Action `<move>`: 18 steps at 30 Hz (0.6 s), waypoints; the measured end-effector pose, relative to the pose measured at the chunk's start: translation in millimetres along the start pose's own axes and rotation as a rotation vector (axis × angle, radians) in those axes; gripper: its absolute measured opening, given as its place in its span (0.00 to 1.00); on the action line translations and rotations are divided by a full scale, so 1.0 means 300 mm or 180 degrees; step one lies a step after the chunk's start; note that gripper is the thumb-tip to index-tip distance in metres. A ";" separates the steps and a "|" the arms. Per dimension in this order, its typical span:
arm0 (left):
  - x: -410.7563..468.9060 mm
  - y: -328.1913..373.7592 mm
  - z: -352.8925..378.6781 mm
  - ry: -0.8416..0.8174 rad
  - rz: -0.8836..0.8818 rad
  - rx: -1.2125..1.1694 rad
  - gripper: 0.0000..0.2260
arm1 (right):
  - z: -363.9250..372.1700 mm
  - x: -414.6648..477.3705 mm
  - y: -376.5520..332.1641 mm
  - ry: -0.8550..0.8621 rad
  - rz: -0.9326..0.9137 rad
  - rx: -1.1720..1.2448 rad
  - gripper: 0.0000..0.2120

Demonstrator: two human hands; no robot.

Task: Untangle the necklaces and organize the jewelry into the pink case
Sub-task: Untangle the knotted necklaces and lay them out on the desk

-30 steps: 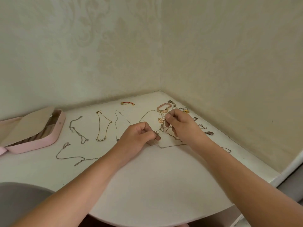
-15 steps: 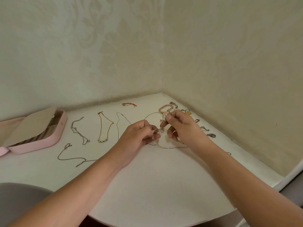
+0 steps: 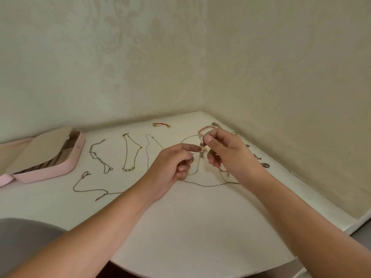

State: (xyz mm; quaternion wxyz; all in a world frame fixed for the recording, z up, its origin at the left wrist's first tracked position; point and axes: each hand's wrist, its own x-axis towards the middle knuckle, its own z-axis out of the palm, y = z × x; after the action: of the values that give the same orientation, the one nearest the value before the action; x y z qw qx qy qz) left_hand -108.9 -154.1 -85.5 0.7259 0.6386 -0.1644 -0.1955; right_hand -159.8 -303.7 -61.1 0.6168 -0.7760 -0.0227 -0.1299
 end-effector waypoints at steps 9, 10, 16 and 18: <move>-0.010 -0.007 -0.001 0.0248 0.0355 0.0553 0.02 | 0.011 0.033 0.005 0.0002 -0.0066 -0.0334 0.10; -0.010 -0.005 0.000 0.0252 0.0352 0.0564 0.02 | 0.011 0.037 0.008 -0.0016 -0.0075 -0.0349 0.11; -0.008 0.006 0.003 0.0174 0.0275 0.0552 0.03 | 0.012 0.056 0.005 -0.0189 0.0062 -0.0422 0.10; -0.005 0.011 0.002 0.0183 0.0175 0.0516 0.04 | 0.009 0.072 0.000 -0.0352 0.0170 -0.0566 0.11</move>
State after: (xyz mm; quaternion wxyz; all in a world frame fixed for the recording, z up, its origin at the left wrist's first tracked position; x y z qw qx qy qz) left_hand -110.1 -153.5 -82.1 0.6813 0.6958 -0.1763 -0.1432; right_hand -138.4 -303.9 -56.7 0.5466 -0.8340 -0.0244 -0.0720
